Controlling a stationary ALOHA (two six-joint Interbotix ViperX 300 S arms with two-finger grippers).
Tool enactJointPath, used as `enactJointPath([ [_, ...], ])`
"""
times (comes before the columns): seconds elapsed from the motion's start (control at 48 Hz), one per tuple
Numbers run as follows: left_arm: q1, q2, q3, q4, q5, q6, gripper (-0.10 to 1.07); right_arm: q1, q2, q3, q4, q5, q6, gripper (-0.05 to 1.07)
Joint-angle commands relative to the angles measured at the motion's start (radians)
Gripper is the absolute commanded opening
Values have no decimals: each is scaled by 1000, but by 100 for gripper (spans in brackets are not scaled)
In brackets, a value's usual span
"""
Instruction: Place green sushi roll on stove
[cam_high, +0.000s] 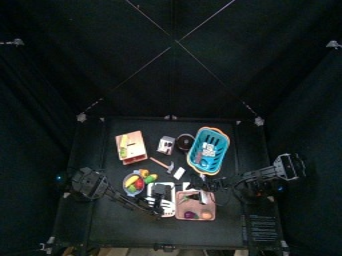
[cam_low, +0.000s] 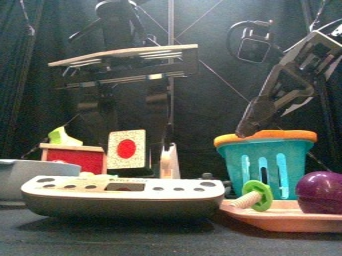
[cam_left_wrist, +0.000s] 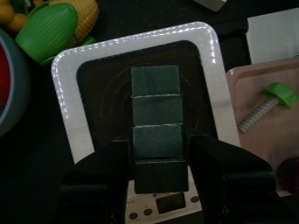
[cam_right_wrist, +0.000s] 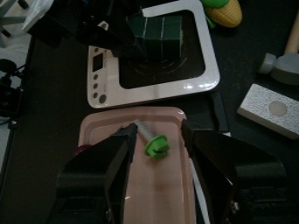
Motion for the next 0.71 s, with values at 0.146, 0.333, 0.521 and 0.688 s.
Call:
enactJointPath([
  [0.146,17,-51,28,8,-63,0,74,11,-11,-21,3,-9,2,82],
  [0.333,25,-60,34,8,-69,-5,91,14,-5,-21,0,-14,2,82],
  [0.521,25,-77,38,12,-58,-3,95,14,2,-23,-5,-14,0,82],
  [0.688,25,-106,41,34,-14,3,95,14,5,-29,-8,-14,-2,82],
])
